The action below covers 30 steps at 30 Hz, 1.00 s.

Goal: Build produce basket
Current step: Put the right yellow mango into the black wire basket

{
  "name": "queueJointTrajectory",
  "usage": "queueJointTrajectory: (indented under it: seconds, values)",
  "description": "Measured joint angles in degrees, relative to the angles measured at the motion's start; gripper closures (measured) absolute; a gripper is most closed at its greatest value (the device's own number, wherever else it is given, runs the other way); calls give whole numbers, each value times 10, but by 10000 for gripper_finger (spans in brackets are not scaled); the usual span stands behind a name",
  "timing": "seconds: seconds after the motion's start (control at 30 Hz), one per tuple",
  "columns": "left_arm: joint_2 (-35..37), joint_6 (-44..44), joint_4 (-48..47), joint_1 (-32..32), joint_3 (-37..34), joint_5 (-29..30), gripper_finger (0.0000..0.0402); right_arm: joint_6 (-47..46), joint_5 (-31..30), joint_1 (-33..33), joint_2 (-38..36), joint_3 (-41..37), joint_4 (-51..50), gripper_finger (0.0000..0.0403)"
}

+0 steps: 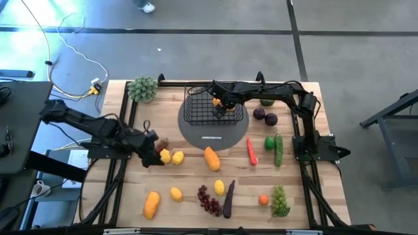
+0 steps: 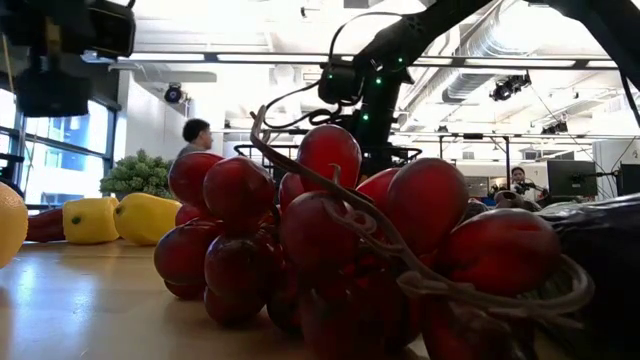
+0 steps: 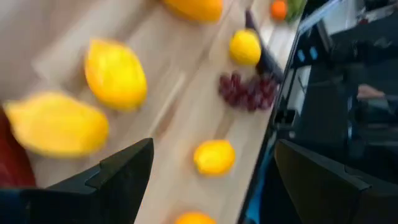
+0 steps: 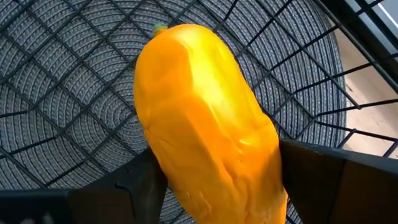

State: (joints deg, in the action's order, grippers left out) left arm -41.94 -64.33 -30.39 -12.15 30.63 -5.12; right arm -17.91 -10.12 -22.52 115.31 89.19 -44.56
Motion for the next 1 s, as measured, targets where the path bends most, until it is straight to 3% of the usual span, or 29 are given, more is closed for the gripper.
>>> queueJointTrajectory:
  seconds: [0.4,0.77,1.0]
  values:
    - [-44,-196,-2,-152,5,-4,78,-17,-29,0,0,0,-29,124]
    - [-97,-237,-92,-217,109,4,78,-38,-1,0,0,0,3,123]
    - [-156,-282,-97,-257,137,4,78,-52,17,0,-7,0,0,123]
